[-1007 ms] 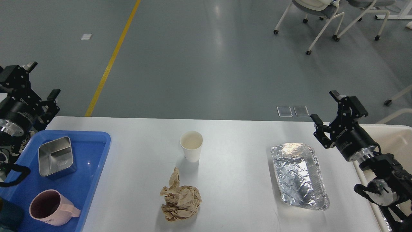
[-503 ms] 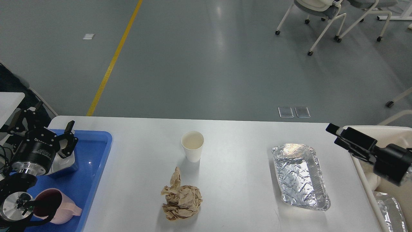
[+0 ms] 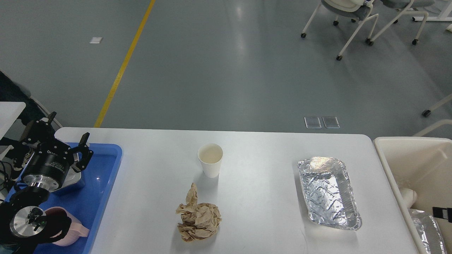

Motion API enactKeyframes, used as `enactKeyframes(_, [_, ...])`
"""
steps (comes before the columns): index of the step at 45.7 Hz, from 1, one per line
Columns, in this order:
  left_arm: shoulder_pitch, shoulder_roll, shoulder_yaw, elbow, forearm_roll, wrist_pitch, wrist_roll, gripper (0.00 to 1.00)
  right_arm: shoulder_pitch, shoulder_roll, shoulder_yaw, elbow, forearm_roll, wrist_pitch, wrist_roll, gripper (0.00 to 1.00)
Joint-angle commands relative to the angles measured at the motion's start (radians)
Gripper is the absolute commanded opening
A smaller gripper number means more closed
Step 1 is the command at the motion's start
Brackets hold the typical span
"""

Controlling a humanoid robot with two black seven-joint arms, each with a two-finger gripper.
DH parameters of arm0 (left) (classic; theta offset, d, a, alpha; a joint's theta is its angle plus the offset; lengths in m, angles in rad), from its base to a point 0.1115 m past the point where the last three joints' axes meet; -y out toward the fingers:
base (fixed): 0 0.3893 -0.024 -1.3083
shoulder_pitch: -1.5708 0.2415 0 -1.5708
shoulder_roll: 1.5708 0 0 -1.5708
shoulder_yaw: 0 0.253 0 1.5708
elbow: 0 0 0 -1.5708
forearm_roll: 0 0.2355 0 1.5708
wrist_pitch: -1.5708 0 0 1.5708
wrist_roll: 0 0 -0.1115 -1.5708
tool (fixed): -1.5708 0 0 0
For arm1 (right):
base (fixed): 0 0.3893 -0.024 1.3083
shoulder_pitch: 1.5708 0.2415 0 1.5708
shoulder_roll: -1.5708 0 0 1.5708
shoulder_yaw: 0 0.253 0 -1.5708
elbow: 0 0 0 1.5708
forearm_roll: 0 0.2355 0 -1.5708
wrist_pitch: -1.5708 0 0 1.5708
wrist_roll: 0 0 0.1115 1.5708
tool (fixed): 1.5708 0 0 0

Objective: Tidy desktop
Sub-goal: 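Retract the left gripper and lower the right gripper toward the foil tray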

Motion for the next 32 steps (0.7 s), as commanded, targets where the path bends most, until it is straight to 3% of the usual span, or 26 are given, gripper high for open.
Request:
enactKeyframes(1, [-0.024, -0.002, 0.042, 0.015, 0.0, 0.004, -0.001, 0.97, 0.005, -0.053, -0.019, 0.001, 0.01, -0.001, 0.0, 1.0])
enactKeyframes(4, [-0.024, -0.002, 0.048, 0.023, 0.0, 0.004, -0.001, 0.97, 0.005, -0.05, -0.022, -0.001, 0.011, -0.032, 0.0, 1.0])
enactKeyframes(11, [-0.027, 0.001, 0.048, 0.041, 0.0, 0.004, -0.001, 0.97, 0.004, 0.019, -0.103, -0.002, 0.048, -0.236, 0.0, 1.0])
enactKeyframes(22, [-0.03, 0.001, 0.05, 0.041, 0.0, 0.004, -0.001, 0.97, 0.007, 0.26, -0.131, -0.001, 0.359, -0.245, -0.023, 1.0])
enactKeyframes(32, [-0.025, 0.007, 0.051, 0.041, 0.0, 0.006, 0.0, 0.97, 0.027, 0.283, -0.126, 0.028, 0.864, -0.291, -0.072, 1.0])
